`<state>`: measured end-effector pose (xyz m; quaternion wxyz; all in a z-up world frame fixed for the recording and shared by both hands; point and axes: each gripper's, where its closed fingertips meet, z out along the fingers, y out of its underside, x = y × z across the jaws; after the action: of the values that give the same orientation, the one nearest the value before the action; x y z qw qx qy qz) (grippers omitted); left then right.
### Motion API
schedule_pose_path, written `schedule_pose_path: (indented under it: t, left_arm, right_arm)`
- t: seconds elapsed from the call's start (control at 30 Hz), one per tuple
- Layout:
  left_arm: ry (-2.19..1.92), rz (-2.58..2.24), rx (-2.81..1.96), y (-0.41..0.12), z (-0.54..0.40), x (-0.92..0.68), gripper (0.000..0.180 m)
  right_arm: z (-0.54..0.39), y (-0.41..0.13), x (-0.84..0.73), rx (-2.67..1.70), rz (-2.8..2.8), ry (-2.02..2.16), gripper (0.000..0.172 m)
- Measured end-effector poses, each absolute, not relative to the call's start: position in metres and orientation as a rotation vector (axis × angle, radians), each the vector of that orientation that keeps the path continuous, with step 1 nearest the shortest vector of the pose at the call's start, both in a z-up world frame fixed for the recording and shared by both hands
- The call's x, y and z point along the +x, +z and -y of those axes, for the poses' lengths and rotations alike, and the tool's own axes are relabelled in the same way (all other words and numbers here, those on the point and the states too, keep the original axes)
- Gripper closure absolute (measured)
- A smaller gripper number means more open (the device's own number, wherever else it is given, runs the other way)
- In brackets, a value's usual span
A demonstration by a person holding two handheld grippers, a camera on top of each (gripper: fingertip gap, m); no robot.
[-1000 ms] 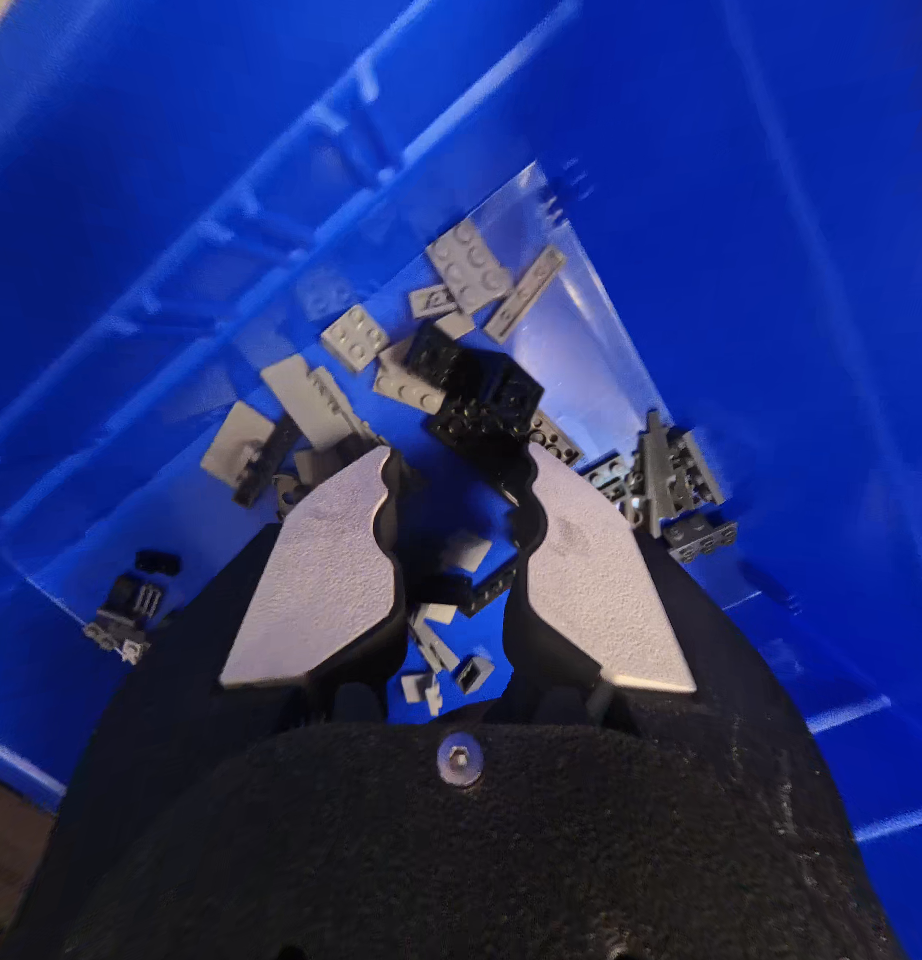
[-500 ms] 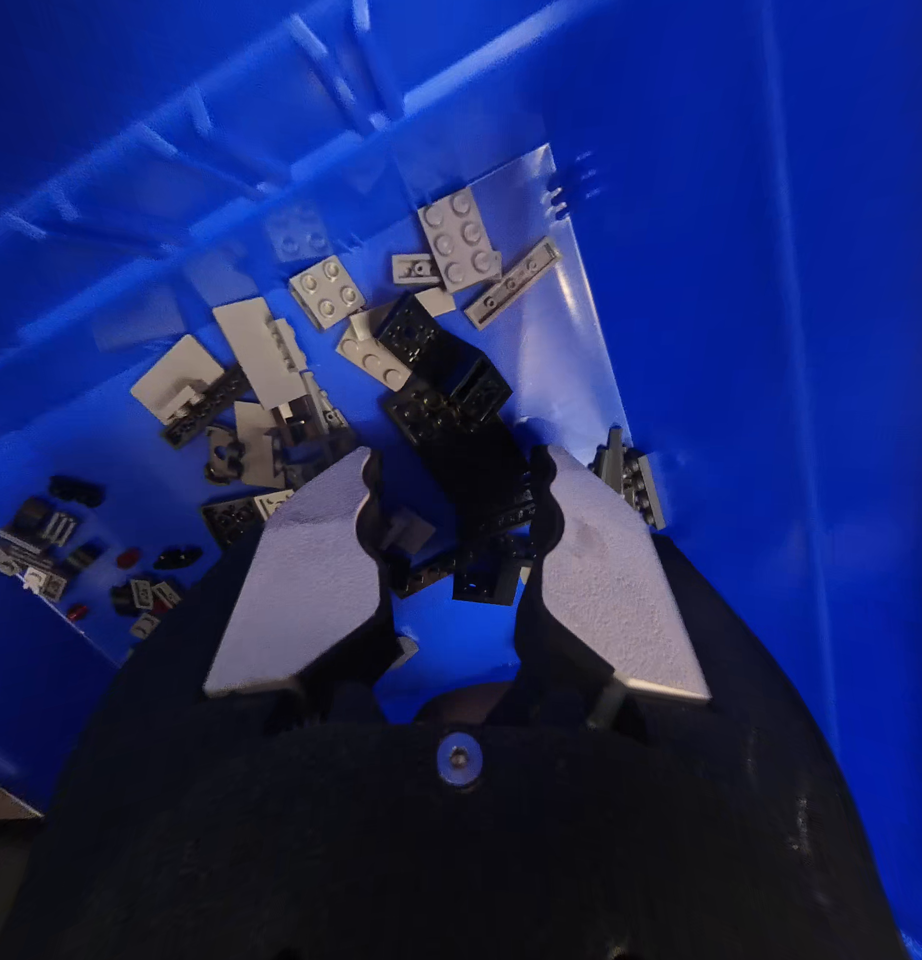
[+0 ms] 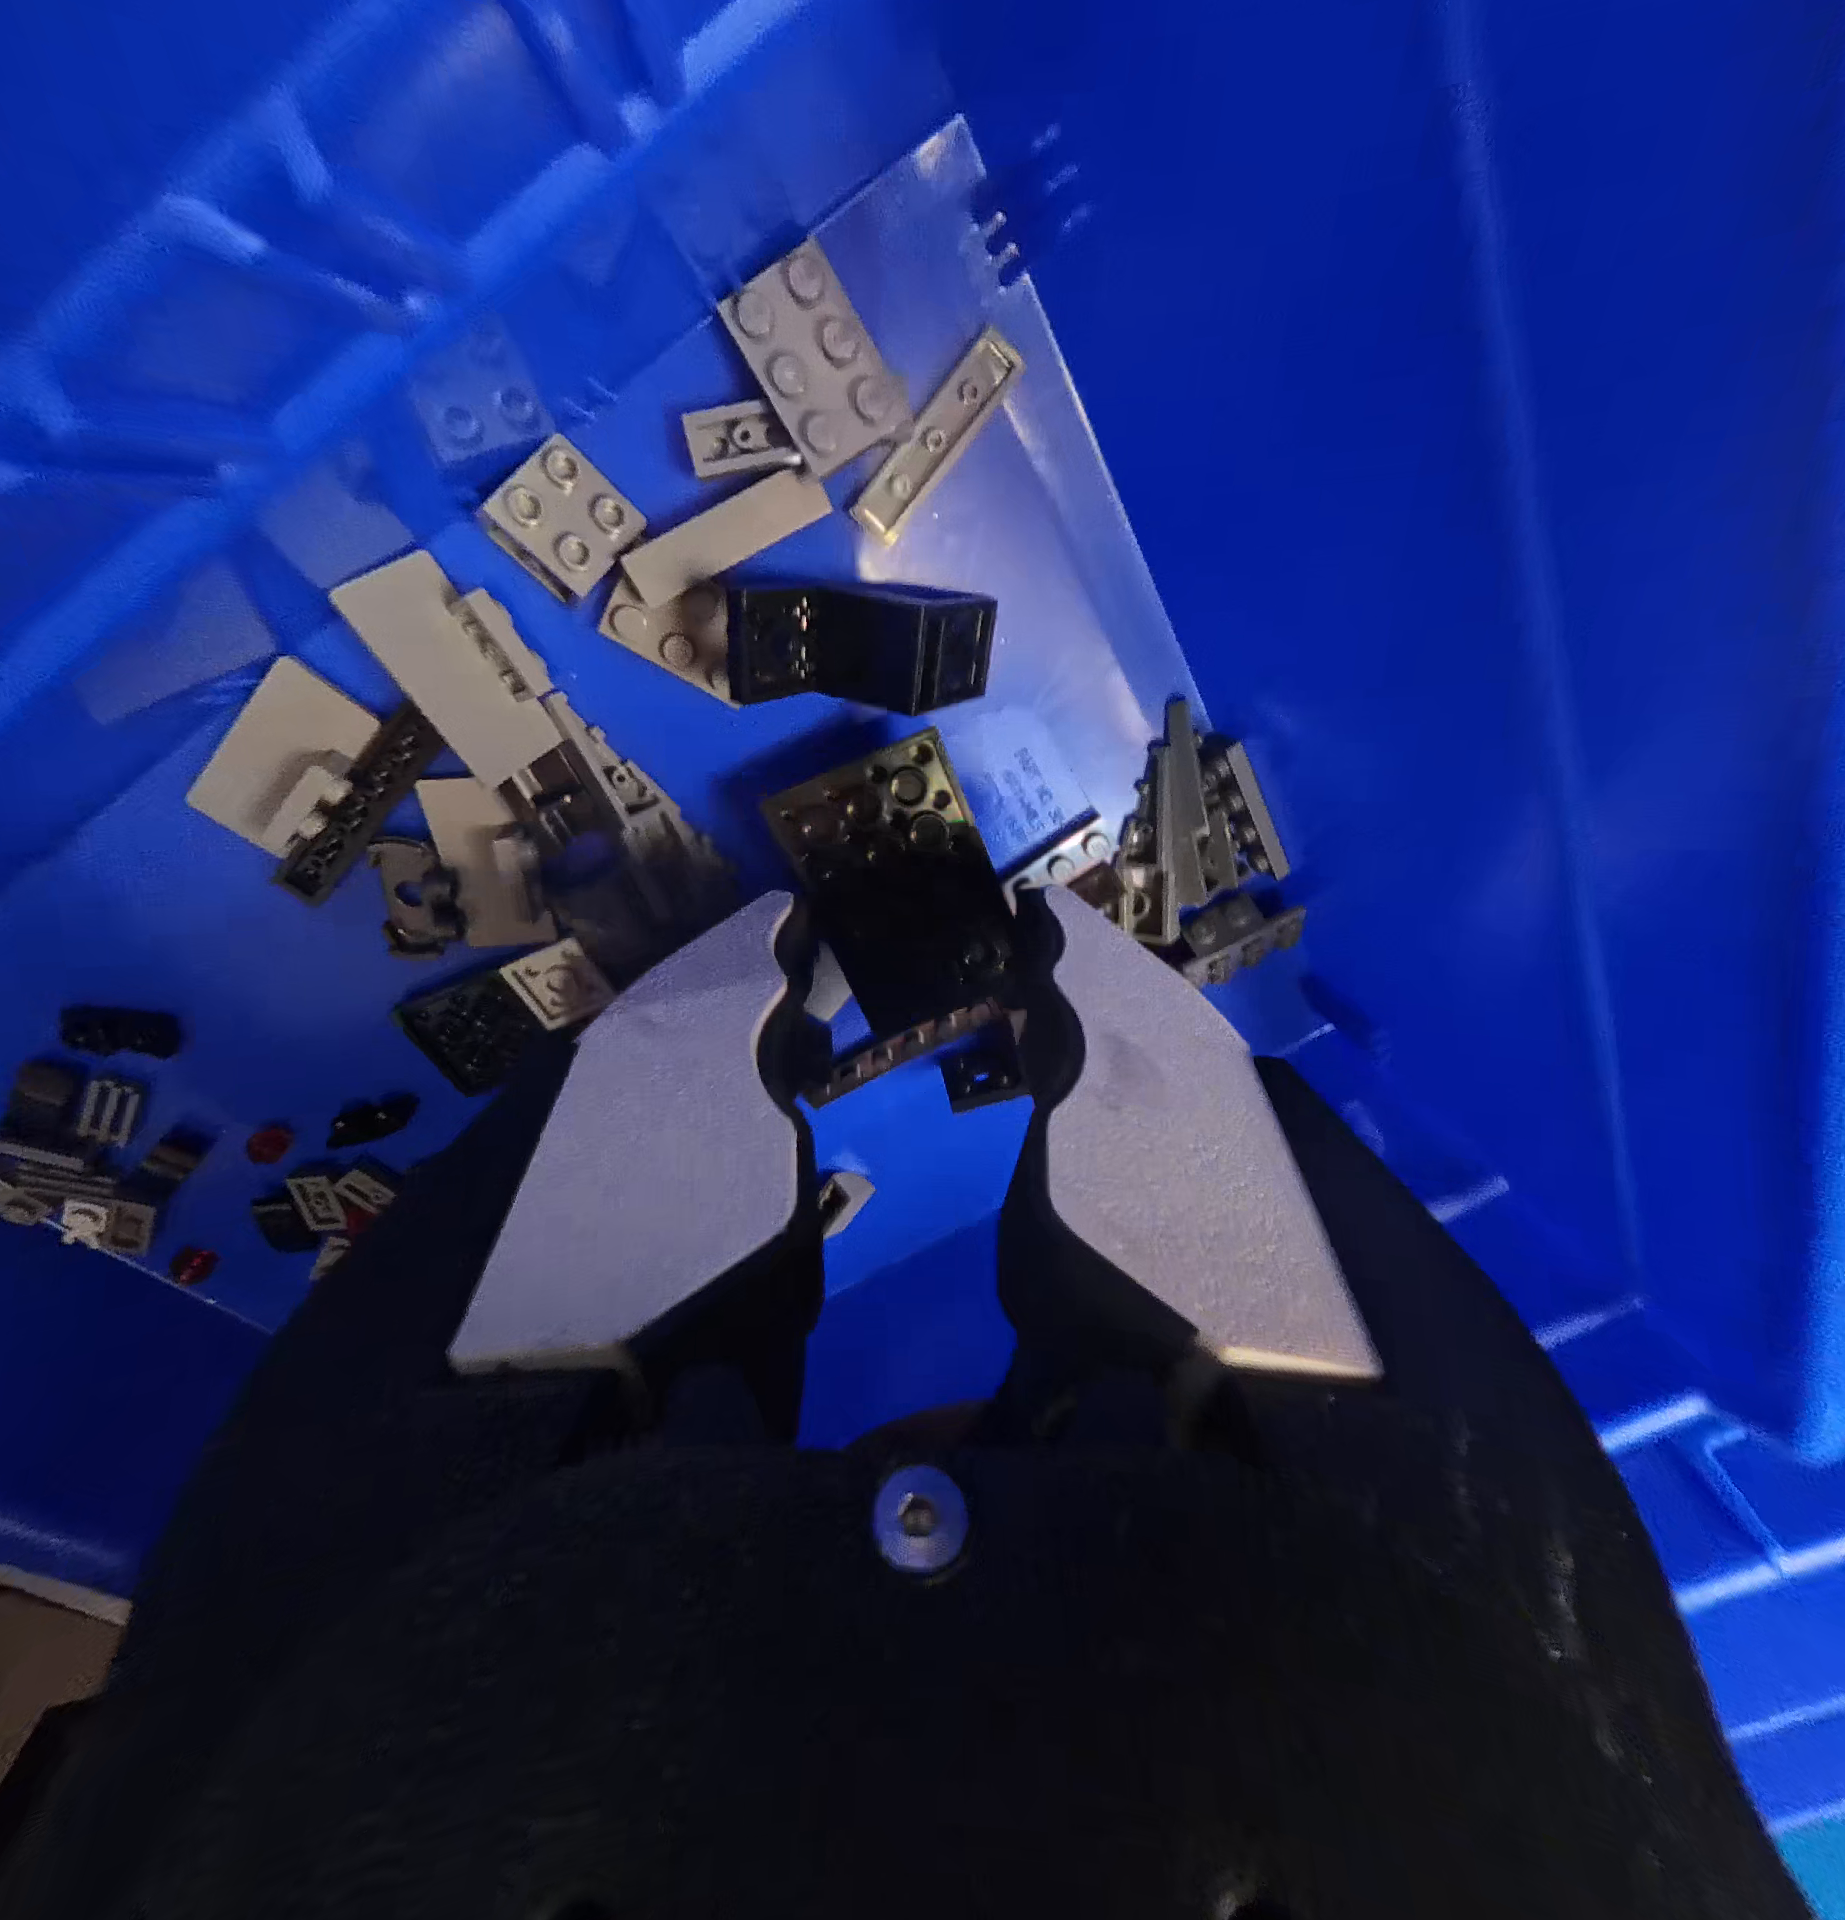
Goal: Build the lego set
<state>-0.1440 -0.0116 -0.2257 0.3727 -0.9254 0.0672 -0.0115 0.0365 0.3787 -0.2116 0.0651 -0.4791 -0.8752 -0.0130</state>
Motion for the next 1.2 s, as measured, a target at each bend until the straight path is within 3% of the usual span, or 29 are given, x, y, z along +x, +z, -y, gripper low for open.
schedule_pose_path:
  t: [0.27, 0.5, 0.83, 1.2]
  left_arm:
    - [-0.042, -0.148, -2.372, -0.225, 0.012, -0.145, 0.157]
    - [-0.044, -0.173, -2.336, -0.22, 0.012, -0.143, 0.156]
    - [-0.122, -0.148, -2.318, -0.217, 0.026, -0.131, 0.157]
    - [-0.144, -0.189, -2.372, -0.225, 0.031, -0.126, 0.156]
  right_arm:
    - [-0.351, -0.147, 0.038, -1.419, 2.548, 0.084, 0.135]
    - [-0.231, -0.079, -0.011, -1.148, 2.608, 0.325, 0.135]
    - [-0.037, -0.168, -0.085, -0.957, 2.84, 0.52, 0.135]
    - [-0.021, -0.228, -0.101, -0.98, 2.855, 0.37, 0.133]
